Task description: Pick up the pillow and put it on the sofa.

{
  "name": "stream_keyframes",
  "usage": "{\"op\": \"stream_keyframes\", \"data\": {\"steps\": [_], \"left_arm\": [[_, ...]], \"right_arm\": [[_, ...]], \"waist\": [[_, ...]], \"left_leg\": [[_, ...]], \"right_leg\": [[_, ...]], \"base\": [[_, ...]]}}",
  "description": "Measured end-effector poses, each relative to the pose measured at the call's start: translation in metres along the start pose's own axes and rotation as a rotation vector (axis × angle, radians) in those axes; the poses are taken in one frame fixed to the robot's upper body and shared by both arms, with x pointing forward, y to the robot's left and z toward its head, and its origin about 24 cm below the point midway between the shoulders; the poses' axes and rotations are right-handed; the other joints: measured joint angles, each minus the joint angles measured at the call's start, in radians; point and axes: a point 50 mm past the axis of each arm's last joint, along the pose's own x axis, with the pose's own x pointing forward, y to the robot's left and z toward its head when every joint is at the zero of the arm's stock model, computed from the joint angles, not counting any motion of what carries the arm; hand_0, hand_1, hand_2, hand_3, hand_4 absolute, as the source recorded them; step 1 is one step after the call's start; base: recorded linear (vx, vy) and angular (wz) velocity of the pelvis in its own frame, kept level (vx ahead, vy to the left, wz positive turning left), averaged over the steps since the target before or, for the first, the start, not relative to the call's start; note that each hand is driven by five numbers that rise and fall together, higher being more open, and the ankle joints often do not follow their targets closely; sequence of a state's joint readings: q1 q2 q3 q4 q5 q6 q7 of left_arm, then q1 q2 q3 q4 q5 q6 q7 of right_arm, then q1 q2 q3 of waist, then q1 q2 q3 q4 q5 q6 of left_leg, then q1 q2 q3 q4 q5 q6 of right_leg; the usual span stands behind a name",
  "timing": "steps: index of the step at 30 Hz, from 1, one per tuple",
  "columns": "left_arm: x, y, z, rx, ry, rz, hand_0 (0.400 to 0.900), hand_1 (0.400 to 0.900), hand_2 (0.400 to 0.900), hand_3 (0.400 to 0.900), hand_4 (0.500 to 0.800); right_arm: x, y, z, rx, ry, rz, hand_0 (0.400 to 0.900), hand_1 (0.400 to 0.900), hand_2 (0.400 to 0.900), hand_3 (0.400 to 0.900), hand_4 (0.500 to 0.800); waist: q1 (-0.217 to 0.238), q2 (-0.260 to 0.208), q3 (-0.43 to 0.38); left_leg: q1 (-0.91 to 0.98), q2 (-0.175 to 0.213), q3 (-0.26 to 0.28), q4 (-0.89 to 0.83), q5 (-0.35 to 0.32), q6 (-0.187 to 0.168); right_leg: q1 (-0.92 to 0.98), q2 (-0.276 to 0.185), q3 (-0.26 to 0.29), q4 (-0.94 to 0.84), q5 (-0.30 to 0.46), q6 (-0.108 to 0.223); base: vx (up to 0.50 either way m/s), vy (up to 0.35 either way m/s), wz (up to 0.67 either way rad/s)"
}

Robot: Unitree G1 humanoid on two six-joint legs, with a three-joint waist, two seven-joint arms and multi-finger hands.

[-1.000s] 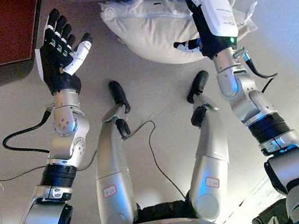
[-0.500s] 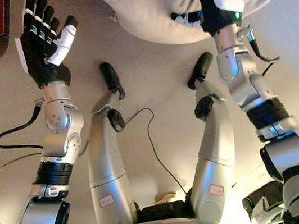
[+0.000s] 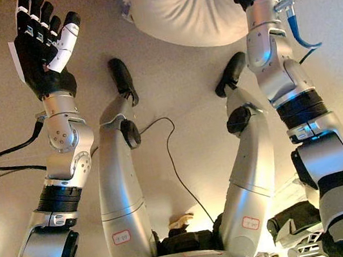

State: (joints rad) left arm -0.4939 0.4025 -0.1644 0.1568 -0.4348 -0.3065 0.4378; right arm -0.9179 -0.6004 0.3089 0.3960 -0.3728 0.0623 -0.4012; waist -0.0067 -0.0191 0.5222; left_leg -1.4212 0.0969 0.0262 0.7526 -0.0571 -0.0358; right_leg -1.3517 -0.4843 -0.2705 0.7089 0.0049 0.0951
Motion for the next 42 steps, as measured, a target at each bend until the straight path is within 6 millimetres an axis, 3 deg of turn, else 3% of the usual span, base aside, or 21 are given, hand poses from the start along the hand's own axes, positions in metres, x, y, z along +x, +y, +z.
{"op": "stream_keyframes", "data": {"steps": [13, 20, 28, 31, 36, 38, 42], "left_arm": [[-0.001, -0.001, -0.003, -0.048, 0.017, 0.048, 0.9, 0.9, 0.9, 0.9, 0.8], [-0.012, 0.01, -0.025, -0.09, 0.116, 0.178, 0.9, 0.9, 0.9, 0.9, 0.8], [-0.028, 0.036, -0.038, -0.06, 0.172, 0.278, 0.9, 0.9, 0.9, 0.9, 0.8], [-0.041, 0.045, -0.048, -0.035, 0.218, 0.283, 0.9, 0.9, 0.9, 0.9, 0.8], [-0.05, 0.059, -0.052, 0.011, 0.245, 0.272, 0.9, 0.9, 0.9, 0.9, 0.8], [-0.054, 0.066, -0.053, 0.032, 0.258, 0.272, 0.9, 0.9, 0.9, 0.9, 0.8], [-0.071, 0.084, -0.059, 0.079, 0.312, 0.291, 0.9, 0.9, 0.9, 0.9, 0.8]], "right_arm": [[-0.008, 0.012, -0.003, 0.06, 0.041, 0.047, 0.4, 0.4, 0.4, 0.4, 0.5], [-0.064, 0.053, -0.031, 0.089, 0.166, 0.197, 0.4, 0.4, 0.4, 0.4, 0.5], [-0.13, 0.074, -0.039, 0.164, 0.217, 0.32, 0.4, 0.4, 0.4, 0.4, 0.5], [-0.15, 0.071, -0.036, 0.207, 0.206, 0.346, 0.4, 0.4, 0.4, 0.4, 0.5], [-0.155, 0.062, -0.029, 0.271, 0.17, 0.336, 0.4, 0.4, 0.4, 0.4, 0.5], [-0.156, 0.055, -0.026, 0.293, 0.159, 0.322, 0.4, 0.4, 0.4, 0.4, 0.5], [-0.157, 0.047, -0.02, 0.332, 0.12, 0.316, 0.4, 0.4, 0.4, 0.4, 0.5]], "waist": [[0.012, -0.009, 0.002], [0.011, -0.027, 0.001], [0.009, -0.062, 0.0], [0.013, -0.076, -0.009], [0.014, -0.116, -0.042], [0.01, -0.132, -0.072], [0.01, -0.15, -0.176]], "left_leg": [[0.018, -0.006, -0.009, 0.011, 0.003, -0.004], [0.23, -0.018, -0.004, -0.055, 0.006, 0.002], [0.577, -0.007, -0.003, -0.096, -0.043, 0.004], [0.766, -0.002, 0.0, -0.142, -0.073, 0.009], [0.949, -0.006, 0.032, -0.223, -0.08, 0.007], [1.019, -0.017, 0.052, -0.262, -0.084, 0.005], [1.136, -0.027, 0.107, -0.359, -0.077, -0.002]], "right_leg": [[0.031, 0.0, -0.006, -0.001, 0.0, 0.004], [0.257, 0.007, -0.017, -0.092, 0.016, 0.034], [0.655, 0.04, -0.057, -0.222, 0.025, 0.053], [0.882, 0.051, -0.113, -0.334, 0.043, 0.067], [1.102, 0.059, -0.174, -0.498, 0.099, 0.064], [1.18, 0.065, -0.182, -0.579, 0.143, 0.087], [1.247, 0.071, -0.198, -0.663, 0.19, 0.06]], "base": [[0.0, 0.032, 0.01], [0.01, 0.02, -0.04], [0.11, -0.014, -0.05], [0.08, 0.052, -0.05], [0.19, 0.053, -0.18], [0.16, 0.055, -0.31], [0.13, 0.074, -0.34]]}}
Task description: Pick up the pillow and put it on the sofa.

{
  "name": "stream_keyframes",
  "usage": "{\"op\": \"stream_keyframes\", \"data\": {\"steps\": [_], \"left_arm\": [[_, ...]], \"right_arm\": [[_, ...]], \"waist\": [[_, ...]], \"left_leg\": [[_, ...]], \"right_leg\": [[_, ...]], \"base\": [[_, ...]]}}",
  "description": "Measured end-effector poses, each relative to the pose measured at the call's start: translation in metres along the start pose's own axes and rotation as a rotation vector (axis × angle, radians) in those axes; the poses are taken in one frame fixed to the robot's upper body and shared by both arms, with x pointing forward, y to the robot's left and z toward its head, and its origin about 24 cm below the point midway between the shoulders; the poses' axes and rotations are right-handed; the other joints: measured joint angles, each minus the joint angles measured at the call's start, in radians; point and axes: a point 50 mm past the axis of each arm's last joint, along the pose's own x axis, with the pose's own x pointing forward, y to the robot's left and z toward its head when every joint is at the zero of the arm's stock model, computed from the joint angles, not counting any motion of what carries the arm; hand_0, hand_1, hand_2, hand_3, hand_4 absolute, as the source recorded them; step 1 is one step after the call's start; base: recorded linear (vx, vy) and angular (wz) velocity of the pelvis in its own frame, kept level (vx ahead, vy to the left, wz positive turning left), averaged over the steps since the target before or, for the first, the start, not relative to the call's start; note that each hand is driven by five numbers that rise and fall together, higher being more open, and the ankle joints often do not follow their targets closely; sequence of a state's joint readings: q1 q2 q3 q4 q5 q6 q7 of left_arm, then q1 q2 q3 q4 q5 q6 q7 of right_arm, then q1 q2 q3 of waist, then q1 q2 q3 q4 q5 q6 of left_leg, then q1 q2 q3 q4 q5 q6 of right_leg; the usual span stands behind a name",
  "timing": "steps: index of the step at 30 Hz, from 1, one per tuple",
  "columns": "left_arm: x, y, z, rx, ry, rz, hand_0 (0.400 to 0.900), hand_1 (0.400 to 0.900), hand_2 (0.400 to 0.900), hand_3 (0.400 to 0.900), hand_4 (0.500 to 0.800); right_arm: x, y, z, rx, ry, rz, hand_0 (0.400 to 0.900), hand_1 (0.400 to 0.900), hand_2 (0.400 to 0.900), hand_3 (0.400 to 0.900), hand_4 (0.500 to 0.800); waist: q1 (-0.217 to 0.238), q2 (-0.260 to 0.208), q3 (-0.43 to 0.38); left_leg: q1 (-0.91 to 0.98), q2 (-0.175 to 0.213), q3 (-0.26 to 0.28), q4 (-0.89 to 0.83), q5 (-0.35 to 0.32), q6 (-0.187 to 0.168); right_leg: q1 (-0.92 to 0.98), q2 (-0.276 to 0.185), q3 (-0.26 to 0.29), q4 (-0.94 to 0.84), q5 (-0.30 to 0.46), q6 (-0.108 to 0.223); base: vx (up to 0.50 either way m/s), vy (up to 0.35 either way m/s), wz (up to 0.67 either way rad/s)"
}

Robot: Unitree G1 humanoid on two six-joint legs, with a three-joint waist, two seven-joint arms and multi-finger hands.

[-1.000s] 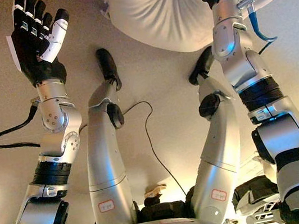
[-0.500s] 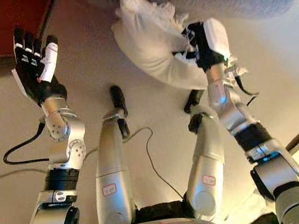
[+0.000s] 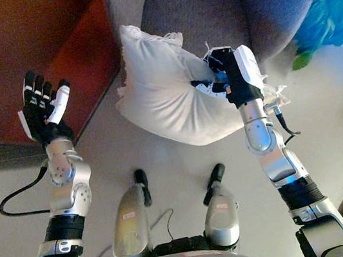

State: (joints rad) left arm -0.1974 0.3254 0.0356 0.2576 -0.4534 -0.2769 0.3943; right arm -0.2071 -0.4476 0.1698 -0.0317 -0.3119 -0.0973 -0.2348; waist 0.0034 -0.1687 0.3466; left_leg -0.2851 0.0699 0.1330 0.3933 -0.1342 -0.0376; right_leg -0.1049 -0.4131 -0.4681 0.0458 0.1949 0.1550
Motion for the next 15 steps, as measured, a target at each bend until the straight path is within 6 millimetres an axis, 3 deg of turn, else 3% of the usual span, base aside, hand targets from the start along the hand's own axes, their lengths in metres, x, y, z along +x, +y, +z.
{"op": "stream_keyframes", "data": {"steps": [6, 15], "left_arm": [[-0.023, 0.017, -0.023, 0.077, 0.097, -0.071, 0.9, 0.9, 0.9, 0.9, 0.8], [-0.048, 0.026, -0.033, 0.064, 0.166, -0.161, 0.9, 0.9, 0.9, 0.9, 0.8]], "right_arm": [[-0.002, -0.012, -0.002, 0.095, 0.012, -0.027, 0.4, 0.4, 0.4, 0.4, 0.5], [0.011, -0.027, -0.022, 0.106, 0.077, -0.028, 0.4, 0.4, 0.4, 0.4, 0.5]], "waist": [[-0.002, -0.027, -0.138], [0.051, -0.04, -0.161]], "left_leg": [[0.119, 0.0, 0.046, -0.128, 0.017, -0.017], [0.139, 0.027, 0.006, -0.228, 0.074, -0.05]], "right_leg": [[0.045, 0.007, -0.009, -0.038, 0.009, -0.011], [0.072, 0.061, -0.04, -0.091, 0.009, -0.011]], "base": [[0.07, 0.02, -0.03], [0.07, -0.069, 0.2]]}}
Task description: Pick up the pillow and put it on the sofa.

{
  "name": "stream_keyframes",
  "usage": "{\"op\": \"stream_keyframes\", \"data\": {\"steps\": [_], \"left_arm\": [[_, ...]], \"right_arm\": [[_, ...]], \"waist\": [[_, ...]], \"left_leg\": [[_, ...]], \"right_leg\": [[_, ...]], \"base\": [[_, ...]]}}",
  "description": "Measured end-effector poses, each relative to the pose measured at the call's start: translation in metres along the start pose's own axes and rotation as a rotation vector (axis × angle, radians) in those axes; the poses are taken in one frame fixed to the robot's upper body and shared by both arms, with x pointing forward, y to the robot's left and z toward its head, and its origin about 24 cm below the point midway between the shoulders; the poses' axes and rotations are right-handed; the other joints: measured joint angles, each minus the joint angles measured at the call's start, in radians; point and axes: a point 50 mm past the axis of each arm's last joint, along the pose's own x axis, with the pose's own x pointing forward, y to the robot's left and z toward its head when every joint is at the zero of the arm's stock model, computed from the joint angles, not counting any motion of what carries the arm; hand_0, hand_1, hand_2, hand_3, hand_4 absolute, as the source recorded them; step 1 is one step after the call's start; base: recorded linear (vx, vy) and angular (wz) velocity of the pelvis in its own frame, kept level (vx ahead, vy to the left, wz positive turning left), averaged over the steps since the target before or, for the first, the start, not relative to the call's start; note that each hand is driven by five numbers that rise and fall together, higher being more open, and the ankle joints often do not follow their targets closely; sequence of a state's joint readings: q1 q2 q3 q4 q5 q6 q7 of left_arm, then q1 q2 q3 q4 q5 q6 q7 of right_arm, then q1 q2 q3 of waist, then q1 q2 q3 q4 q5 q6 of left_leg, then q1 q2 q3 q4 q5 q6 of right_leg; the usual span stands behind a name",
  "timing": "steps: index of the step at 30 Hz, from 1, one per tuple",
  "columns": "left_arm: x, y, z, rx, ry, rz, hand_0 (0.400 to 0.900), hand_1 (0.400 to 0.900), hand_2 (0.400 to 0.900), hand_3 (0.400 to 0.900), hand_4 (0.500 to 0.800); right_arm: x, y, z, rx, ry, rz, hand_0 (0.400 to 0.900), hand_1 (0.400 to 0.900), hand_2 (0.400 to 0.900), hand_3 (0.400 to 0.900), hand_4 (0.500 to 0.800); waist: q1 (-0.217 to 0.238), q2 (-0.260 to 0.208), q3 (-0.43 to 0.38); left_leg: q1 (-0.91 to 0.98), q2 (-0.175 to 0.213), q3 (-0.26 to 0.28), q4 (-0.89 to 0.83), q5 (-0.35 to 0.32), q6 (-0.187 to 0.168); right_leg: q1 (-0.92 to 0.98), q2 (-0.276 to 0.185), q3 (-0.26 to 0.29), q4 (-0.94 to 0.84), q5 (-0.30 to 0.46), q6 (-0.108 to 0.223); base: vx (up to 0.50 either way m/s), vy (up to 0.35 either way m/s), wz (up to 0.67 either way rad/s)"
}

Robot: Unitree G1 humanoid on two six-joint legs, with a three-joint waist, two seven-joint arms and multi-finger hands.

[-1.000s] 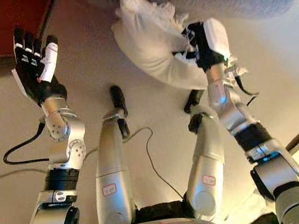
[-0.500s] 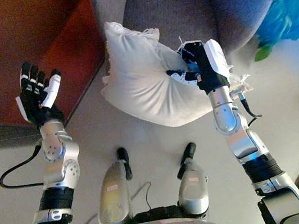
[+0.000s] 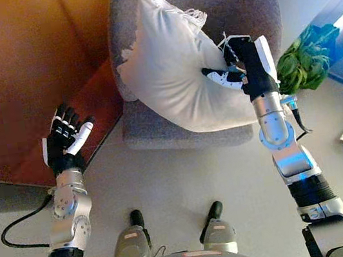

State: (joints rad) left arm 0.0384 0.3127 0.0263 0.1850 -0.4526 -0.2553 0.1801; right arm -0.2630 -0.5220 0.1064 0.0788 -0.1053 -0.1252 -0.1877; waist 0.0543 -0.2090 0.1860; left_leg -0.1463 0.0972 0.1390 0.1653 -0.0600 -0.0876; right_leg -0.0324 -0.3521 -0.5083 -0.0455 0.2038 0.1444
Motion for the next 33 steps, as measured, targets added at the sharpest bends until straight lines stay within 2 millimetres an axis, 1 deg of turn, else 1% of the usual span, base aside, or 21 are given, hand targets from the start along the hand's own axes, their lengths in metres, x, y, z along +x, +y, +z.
{"op": "stream_keyframes", "data": {"steps": [1, 2, 4, 5, 6, 7, 8, 9, 10, 11, 12, 13, 14, 17, 20, 23, 26, 29, 30, 31, 33], "left_arm": [[-0.001, -0.001, -0.002, -0.007, 0.008, -0.006, 0.9, 0.9, 0.9, 0.9, 0.8], [-0.002, -0.001, -0.002, -0.018, 0.012, -0.007, 0.9, 0.9, 0.9, 0.9, 0.8], [-0.002, -0.002, -0.002, -0.026, 0.017, -0.027, 0.9, 0.9, 0.9, 0.9, 0.8], [-0.002, -0.004, -0.002, -0.035, 0.021, -0.039, 0.9, 0.9, 0.9, 0.9, 0.8], [-0.003, -0.004, -0.003, -0.044, 0.026, -0.047, 0.9, 0.9, 0.9, 0.9, 0.8], [-0.002, -0.007, -0.002, -0.057, 0.031, -0.072, 0.9, 0.9, 0.9, 0.9, 0.8], [-0.001, -0.01, -0.002, -0.064, 0.032, -0.091, 0.9, 0.9, 0.9, 0.9, 0.8], [0.0, -0.013, -0.001, -0.069, 0.033, -0.109, 0.9, 0.9, 0.9, 0.9, 0.8], [0.0, -0.014, -0.001, -0.073, 0.034, -0.113, 0.9, 0.9, 0.9, 0.9, 0.8], [0.0, -0.015, -0.002, -0.089, 0.039, -0.119, 0.9, 0.9, 0.9, 0.9, 0.8], [0.0, -0.015, -0.002, -0.094, 0.042, -0.126, 0.9, 0.9, 0.9, 0.9, 0.8], [0.002, -0.022, -0.001, -0.09, 0.042, -0.163, 0.9, 0.9, 0.9, 0.9, 0.8], [0.002, -0.024, 0.002, -0.084, 0.034, -0.186, 0.9, 0.9, 0.9, 0.9, 0.8], [0.004, -0.026, 0.005, -0.071, 0.023, -0.214, 0.9, 0.9, 0.9, 0.9, 0.8], [0.008, -0.026, 0.01, -0.058, 0.008, -0.221, 0.9, 0.9, 0.9, 0.9, 0.8], [0.011, -0.028, 0.013, -0.06, -0.006, -0.228, 0.9, 0.9, 0.9, 0.9, 0.8], [0.011, -0.027, 0.014, -0.053, -0.007, -0.228, 0.9, 0.9, 0.9, 0.9, 0.8], [0.012, -0.022, 0.014, -0.022, -0.004, -0.223, 0.9, 0.9, 0.9, 0.9, 0.8], [0.012, -0.021, 0.013, -0.017, 0.002, -0.216, 0.9, 0.9, 0.9, 0.9, 0.8], [0.011, -0.02, 0.012, -0.008, 0.012, -0.21, 0.9, 0.9, 0.9, 0.9, 0.8], [0.011, -0.02, 0.01, 0.003, 0.027, -0.21, 0.9, 0.9, 0.9, 0.9, 0.8]], "right_arm": [[0.003, -0.002, -0.005, -0.012, 0.023, 0.003, 0.4, 0.4, 0.4, 0.4, 0.5], [0.007, -0.002, -0.009, -0.017, 0.041, 0.008, 0.4, 0.4, 0.4, 0.4, 0.5], [0.023, -0.008, -0.021, -0.08, 0.089, 0.029, 0.4, 0.4, 0.4, 0.4, 0.5], [0.035, -0.012, -0.028, -0.118, 0.132, 0.033, 0.4, 0.4, 0.4, 0.4, 0.5], [0.039, -0.016, -0.032, -0.132, 0.158, 0.025, 0.4, 0.4, 0.4, 0.4, 0.5], [0.059, -0.026, -0.04, -0.173, 0.219, 0.012, 0.4, 0.4, 0.4, 0.4, 0.5], [0.072, -0.038, -0.042, -0.208, 0.264, -0.015, 0.4, 0.4, 0.4, 0.4, 0.5], [0.08, -0.05, -0.043, -0.212, 0.307, -0.059, 0.575, 0.575, 0.575, 0.575, 0.605], [0.083, -0.055, -0.043, -0.207, 0.322, -0.079, 0.729, 0.729, 0.729, 0.729, 0.698], [0.091, -0.067, -0.042, -0.185, 0.363, -0.137, 0.9, 0.9, 0.9, 0.9, 0.8], [0.094, -0.076, -0.04, -0.167, 0.38, -0.176, 0.9, 0.9, 0.9, 0.9, 0.8], [0.095, -0.097, -0.043, -0.148, 0.439, -0.248, 0.9, 0.9, 0.9, 0.9, 0.8], [0.096, -0.109, -0.043, -0.139, 0.47, -0.287, 0.9, 0.9, 0.9, 0.9, 0.8], [0.094, -0.125, -0.04, -0.134, 0.477, -0.345, 0.9, 0.9, 0.9, 0.9, 0.8], [0.103, -0.136, -0.024, -0.107, 0.417, -0.396, 0.9, 0.9, 0.9, 0.9, 0.8], [0.108, -0.14, -0.014, -0.094, 0.375, -0.419, 0.9, 0.9, 0.9, 0.9, 0.8], [0.111, -0.142, -0.007, -0.07, 0.343, -0.434, 0.9, 0.9, 0.9, 0.9, 0.8], [0.119, -0.137, 0.013, -0.041, 0.237, -0.423, 0.9, 0.9, 0.9, 0.9, 0.8], [0.12, -0.13, 0.021, -0.015, 0.181, -0.402, 0.9, 0.9, 0.9, 0.9, 0.8], [0.118, -0.12, 0.028, 0.023, 0.118, -0.375, 0.9, 0.9, 0.9, 0.9, 0.8], [0.111, -0.099, 0.041, 0.088, 0.005, -0.313, 0.9, 0.9, 0.9, 0.9, 0.8]], "waist": [[0.009, 0.0, 0.0], [0.018, 0.003, 0.001], [0.038, 0.004, 0.003], [0.037, 0.007, 0.005], [0.058, 0.012, 0.008], [0.069, 0.017, 0.013], [0.085, 0.027, 0.02], [0.095, 0.036, 0.028], [0.102, 0.04, 0.032], [0.113, 0.052, 0.045], [0.131, 0.063, 0.054], [0.151, 0.078, 0.067], [0.169, 0.087, 0.073], [0.176, 0.092, 0.076], [0.176, 0.093, 0.077], [0.17, 0.094, 0.077], [0.168, 0.094, 0.077], [0.159, 0.096, 0.076], [0.139, 0.099, 0.074], [0.132, 0.101, 0.073], [0.105, 0.103, 0.067]], "left_leg": [[-0.003, 0.002, -0.004, -0.013, 0.011, -0.004], [-0.01, 0.005, -0.021, -0.022, 0.021, -0.007], [-0.034, 0.008, -0.033, -0.034, 0.04, -0.011], [-0.055, 0.008, -0.049, -0.036, 0.05, -0.014], [-0.07, 0.007, -0.057, -0.041, 0.059, -0.016], [-0.109, 0.008, -0.067, -0.046, 0.077, -0.018], [-0.138, 0.007, -0.075, -0.049, 0.09, -0.018], [-0.161, 0.007, -0.085, -0.054, 0.104, -0.018], [-0.166, 0.007, -0.088, -0.058, 0.109, -0.019], [-0.175, 0.009, -0.094, -0.069, 0.121, -0.021], [-0.179, 0.011, -0.1, -0.077, 0.13, -0.022], [-0.182, 0.013, -0.112, -0.091, 0.143, -0.025], [-0.183, 0.012, -0.122, -0.103, 0.152, -0.026], [-0.183, 0.009, -0.137, -0.118, 0.162, -0.025], [-0.161, 0.004, -0.141, -0.127, 0.163, -0.024], [-0.117, 0.003, -0.143, -0.139, 0.163, -0.024], [-0.083, 0.002, -0.134, -0.148, 0.161, -0.023], [-0.055, 0.001, -0.108, -0.151, 0.16, -0.022], [-0.045, 0.001, -0.105, -0.151, 0.16, -0.022], [-0.029, 0.003, -0.096, -0.156, 0.16, -0.021], [0.006, 0.003, -0.065, -0.167, 0.158, -0.021]], "right_leg": [[-0.001, 0.007, -0.002, -0.005, 0.0, 0.0], [-0.001, 0.012, -0.006, -0.008, 0.0, 0.0], [-0.009, 0.02, -0.02, -0.024, -0.001, 0.001], [-0.016, 0.025, -0.026, -0.033, -0.001, 0.001], [-0.024, 0.028, -0.025, -0.037, -0.001, 0.001], [-0.058, 0.031, -0.026, -0.04, -0.001, 0.001], [-0.081, 0.032, -0.028, -0.041, -0.001, 0.001], [-0.101, 0.035, -0.029, -0.041, -0.001, 0.001], [-0.107, 0.036, -0.028, -0.041, -0.001, 0.001], [-0.117, 0.039, -0.03, -0.041, -0.001, 0.001], [-0.12, 0.042, -0.032, -0.041, -0.001, 0.001], [-0.12, 0.046, -0.045, -0.042, -0.002, 0.001], [-0.119, 0.048, -0.052, -0.042, -0.002, 0.002], [-0.116, 0.048, -0.056, -0.042, -0.003, 0.003], [-0.094, 0.044, -0.062, -0.042, -0.003, 0.003], [-0.053, 0.044, -0.075, -0.042, -0.003, 0.003], [-0.029, 0.041, -0.072, -0.042, -0.003, 0.003], [-0.021, 0.037, -0.045, -0.042, -0.004, 0.003], [-0.015, 0.037, -0.041, -0.042, -0.004, 0.003], [-0.008, 0.037, -0.031, -0.042, -0.004, 0.003], [-0.001, 0.034, -0.007, -0.041, -0.004, 0.003]], "base": [[0.02, -0.097, 0.25], [0.0, -0.088, 0.24], [-0.02, -0.057, 0.2], [-0.02, -0.068, 0.24], [-0.01, -0.078, 0.29], [-0.01, -0.052, 0.18], [0.01, -0.047, 0.16], [0.0, -0.037, 0.11], [0.04, -0.048, 0.21], [0.05, -0.047, 0.22], [0.08, -0.06, 0.31], [0.07, -0.035, 0.2], [0.06, -0.03, 0.16], [0.05, -0.012, 0.08], [0.01, 0.002, 0.01], [0.03, 0.027, -0.08], [0.03, 0.046, -0.23], [0.02, 0.065, -0.37], [0.02, 0.059, -0.42], [0.01, 0.061, -0.4], [0.0, 0.033, -0.22]]}}
